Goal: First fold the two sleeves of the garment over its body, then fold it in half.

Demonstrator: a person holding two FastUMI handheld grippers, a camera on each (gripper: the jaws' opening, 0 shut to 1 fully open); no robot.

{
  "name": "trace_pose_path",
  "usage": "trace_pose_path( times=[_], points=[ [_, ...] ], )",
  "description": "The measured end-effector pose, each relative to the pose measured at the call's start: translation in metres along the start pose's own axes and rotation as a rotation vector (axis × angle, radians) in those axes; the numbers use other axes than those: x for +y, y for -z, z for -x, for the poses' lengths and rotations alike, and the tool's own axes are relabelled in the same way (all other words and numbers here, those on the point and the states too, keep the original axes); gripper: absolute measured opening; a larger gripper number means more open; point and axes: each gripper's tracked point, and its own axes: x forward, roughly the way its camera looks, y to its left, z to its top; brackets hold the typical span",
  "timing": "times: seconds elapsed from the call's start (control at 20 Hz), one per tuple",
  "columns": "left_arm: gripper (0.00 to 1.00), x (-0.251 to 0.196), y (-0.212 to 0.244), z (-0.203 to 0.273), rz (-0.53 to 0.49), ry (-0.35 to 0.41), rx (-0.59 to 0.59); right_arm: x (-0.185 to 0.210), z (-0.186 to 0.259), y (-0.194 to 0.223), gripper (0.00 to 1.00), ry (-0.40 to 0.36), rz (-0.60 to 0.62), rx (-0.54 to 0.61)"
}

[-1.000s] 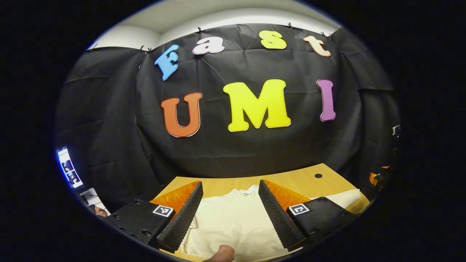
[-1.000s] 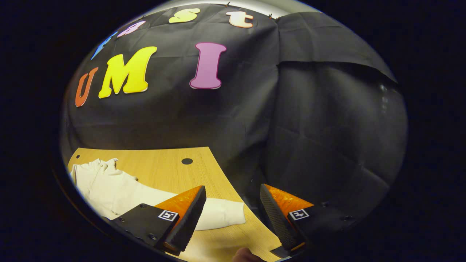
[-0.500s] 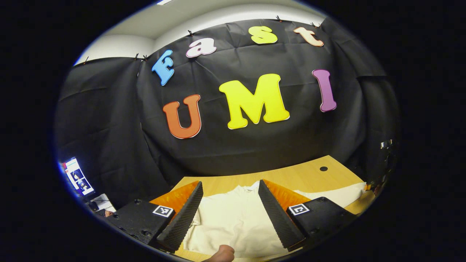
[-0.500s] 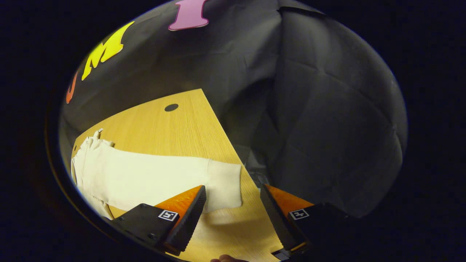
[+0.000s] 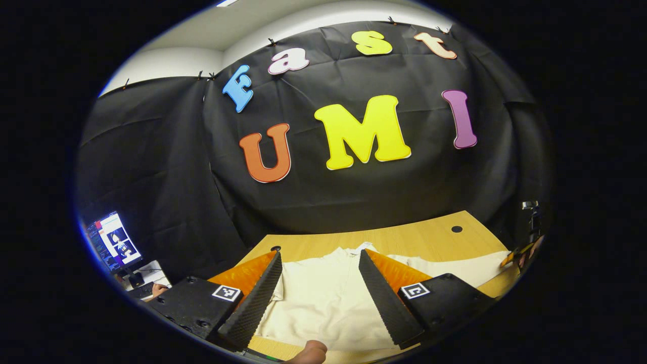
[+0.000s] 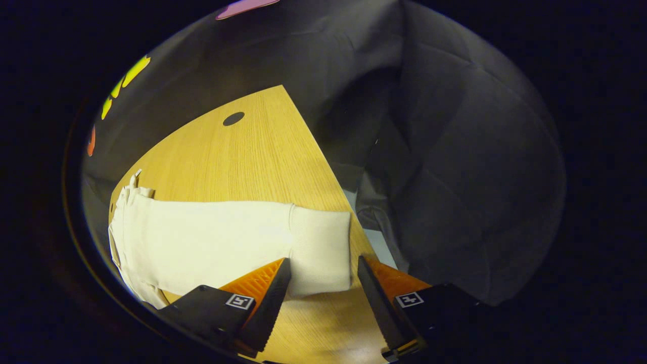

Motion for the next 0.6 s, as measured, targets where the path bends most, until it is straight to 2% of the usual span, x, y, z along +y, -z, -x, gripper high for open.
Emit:
trace_pose_path(
  times=[0.1, 0.15, 0.25, 0.3, 0.35, 0.4, 0.5, 0.55, 0.6],
  points=[
    [0.99, 0.001, 0.001, 0.004, 0.000, -0.008, 0.002, 0.003, -0.004, 0.000, 0.80, 0.006, -0.013, 0.062],
    [0.99, 0.003, 0.001, 0.004, 0.004, -0.011, -0.002, 0.004, -0.005, -0.001, 0.63, 0.008, -0.024, 0.081],
    [0.98, 0.007, 0.002, 0.003, 0.017, -0.015, 0.003, 0.001, -0.003, 0.000, 0.57, 0.014, -0.024, 0.102],
    [0.98, 0.008, 0.006, 0.003, 0.025, -0.014, 0.008, 0.001, -0.004, 0.001, 0.49, 0.018, -0.007, 0.106],
    [0.98, 0.009, 0.008, 0.003, 0.031, -0.012, 0.013, 0.002, -0.003, 0.000, 0.49, 0.019, 0.011, 0.105],
    [0.98, 0.011, 0.009, 0.004, 0.034, -0.012, 0.018, 0.010, -0.008, 0.003, 0.49, -0.018, -0.014, 0.113],
    [0.98, 0.017, 0.011, 0.004, 0.035, -0.011, 0.015, 0.013, -0.004, 0.001, 0.18, -0.007, -0.031, 0.112],
    [0.98, 0.020, 0.013, 0.002, 0.035, -0.013, 0.018, 0.014, -0.001, -0.002, 0.15, -0.006, -0.012, 0.103],
    [0.98, 0.026, 0.015, 0.001, 0.035, -0.015, 0.020, 0.014, -0.004, -0.001, 0.18, 0.008, 0.002, 0.099]
  ],
)
